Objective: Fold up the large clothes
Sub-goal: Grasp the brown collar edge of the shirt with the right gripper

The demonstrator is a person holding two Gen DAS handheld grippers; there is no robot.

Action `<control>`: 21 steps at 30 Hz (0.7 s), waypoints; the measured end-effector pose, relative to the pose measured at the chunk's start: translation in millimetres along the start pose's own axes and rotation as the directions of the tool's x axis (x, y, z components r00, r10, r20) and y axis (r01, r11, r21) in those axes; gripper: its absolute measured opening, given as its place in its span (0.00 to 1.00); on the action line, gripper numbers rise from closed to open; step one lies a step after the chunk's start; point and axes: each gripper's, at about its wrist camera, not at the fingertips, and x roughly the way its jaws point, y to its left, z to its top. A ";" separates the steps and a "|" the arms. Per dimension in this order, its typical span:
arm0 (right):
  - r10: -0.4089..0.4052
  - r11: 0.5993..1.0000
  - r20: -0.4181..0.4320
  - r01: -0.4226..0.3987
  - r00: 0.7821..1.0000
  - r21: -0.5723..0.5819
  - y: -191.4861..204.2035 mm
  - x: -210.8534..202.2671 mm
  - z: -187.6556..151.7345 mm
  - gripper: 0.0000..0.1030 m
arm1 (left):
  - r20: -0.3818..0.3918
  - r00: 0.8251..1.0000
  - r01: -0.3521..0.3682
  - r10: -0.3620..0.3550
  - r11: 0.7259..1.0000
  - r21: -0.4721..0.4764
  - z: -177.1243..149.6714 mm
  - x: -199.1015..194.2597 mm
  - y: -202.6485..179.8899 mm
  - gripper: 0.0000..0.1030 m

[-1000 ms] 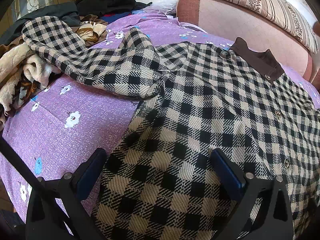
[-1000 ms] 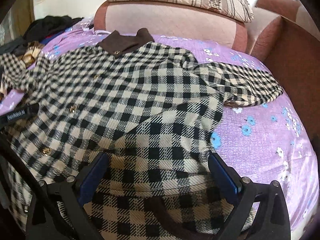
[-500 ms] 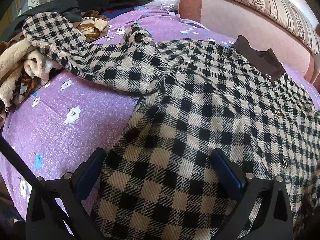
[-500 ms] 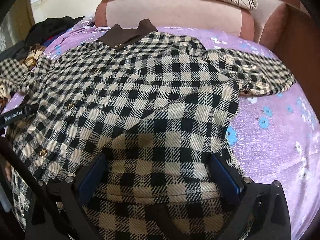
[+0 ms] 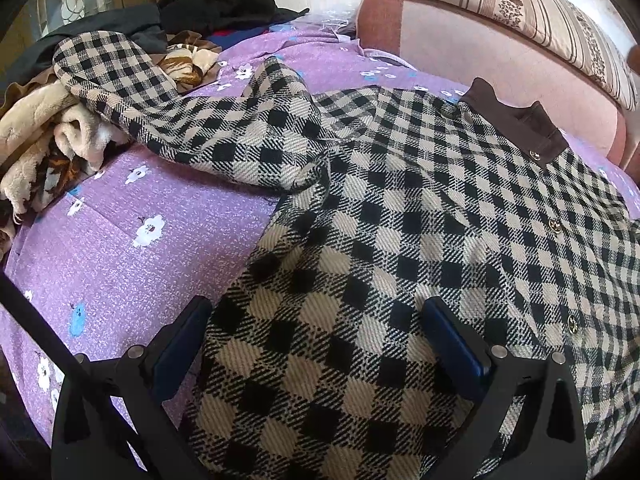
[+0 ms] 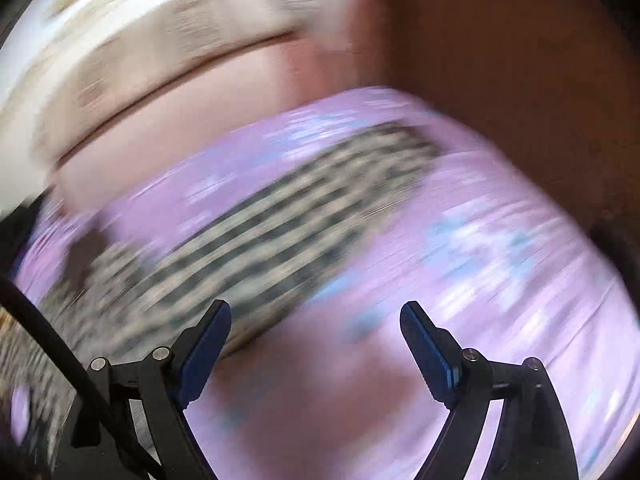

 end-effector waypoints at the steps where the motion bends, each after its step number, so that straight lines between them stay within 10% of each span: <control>1: -0.039 0.999 -0.004 0.039 0.999 0.032 -21.8 15.8 15.3 0.81 | 0.002 1.000 0.000 0.000 1.000 0.000 -0.2 0.3 -0.1 1.00; 10: 0.094 0.958 -0.019 -0.085 0.995 0.273 -59.8 111.7 85.7 0.77 | 0.006 1.000 -0.017 0.017 1.000 0.009 1.7 0.7 -0.7 1.00; 13: 0.145 0.945 -0.034 -0.128 0.989 0.301 -53.9 125.4 101.2 0.05 | 0.006 1.000 -0.015 0.015 1.000 0.008 1.6 0.8 -0.7 1.00; 15: 0.206 0.926 -0.021 -0.188 0.978 0.329 -57.4 119.6 107.3 0.05 | 0.006 1.000 -0.015 0.015 1.000 0.008 1.8 0.9 -1.0 1.00; 21: 0.021 0.911 0.077 -0.050 0.997 0.409 -116.5 53.8 110.1 0.04 | 0.003 1.000 -0.006 0.006 1.000 0.003 2.1 2.0 0.8 1.00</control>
